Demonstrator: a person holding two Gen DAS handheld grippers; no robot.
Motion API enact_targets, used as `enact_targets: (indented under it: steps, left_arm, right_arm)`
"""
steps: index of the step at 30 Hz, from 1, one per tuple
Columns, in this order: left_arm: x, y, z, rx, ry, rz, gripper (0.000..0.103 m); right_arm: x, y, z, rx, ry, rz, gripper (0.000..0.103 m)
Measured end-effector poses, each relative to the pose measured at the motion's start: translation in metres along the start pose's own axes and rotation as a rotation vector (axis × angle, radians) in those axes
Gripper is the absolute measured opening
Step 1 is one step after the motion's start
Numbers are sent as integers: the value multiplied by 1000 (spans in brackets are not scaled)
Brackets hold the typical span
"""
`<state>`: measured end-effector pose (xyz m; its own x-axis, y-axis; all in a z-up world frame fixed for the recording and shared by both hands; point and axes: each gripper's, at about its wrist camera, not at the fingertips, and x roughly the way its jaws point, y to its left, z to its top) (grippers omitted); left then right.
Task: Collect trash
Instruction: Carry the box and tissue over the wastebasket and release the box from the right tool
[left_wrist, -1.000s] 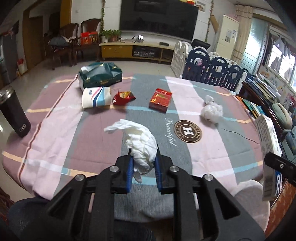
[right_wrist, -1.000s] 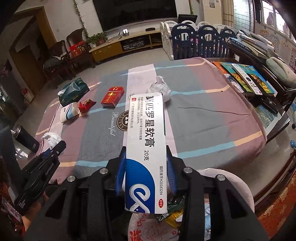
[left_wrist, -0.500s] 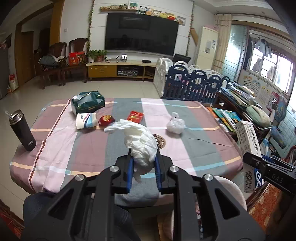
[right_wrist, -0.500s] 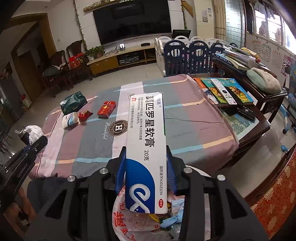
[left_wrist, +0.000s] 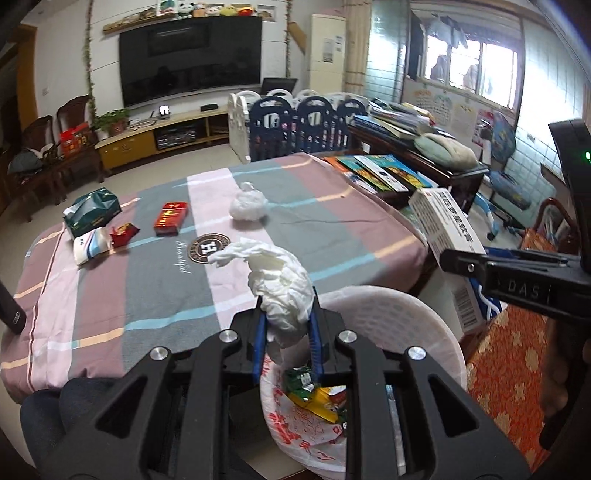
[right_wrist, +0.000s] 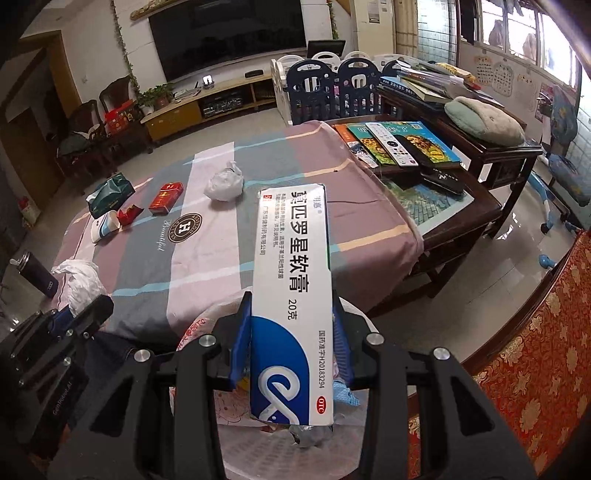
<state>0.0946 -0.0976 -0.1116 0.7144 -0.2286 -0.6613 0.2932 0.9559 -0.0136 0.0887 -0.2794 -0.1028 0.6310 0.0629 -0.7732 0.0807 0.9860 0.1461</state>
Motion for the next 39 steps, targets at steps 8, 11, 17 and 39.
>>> enact_targets:
  steps: [8,11,17,39]
  left_arm:
    - [18,-2,-8,-14,64,-36,21]
    - [19,-2,-8,-13,62,-34,21]
    - [19,-2,-9,-19,57,-30,21]
    - [32,2,0,-52,77,-62,21]
  right_arm:
    - [19,-14,-14,29,66,-11,39]
    - [34,-18,-22,52,114,-7,39]
    - [54,-11,-37,29,179,-32,39]
    - [65,-33,-38,148,225,-61,65]
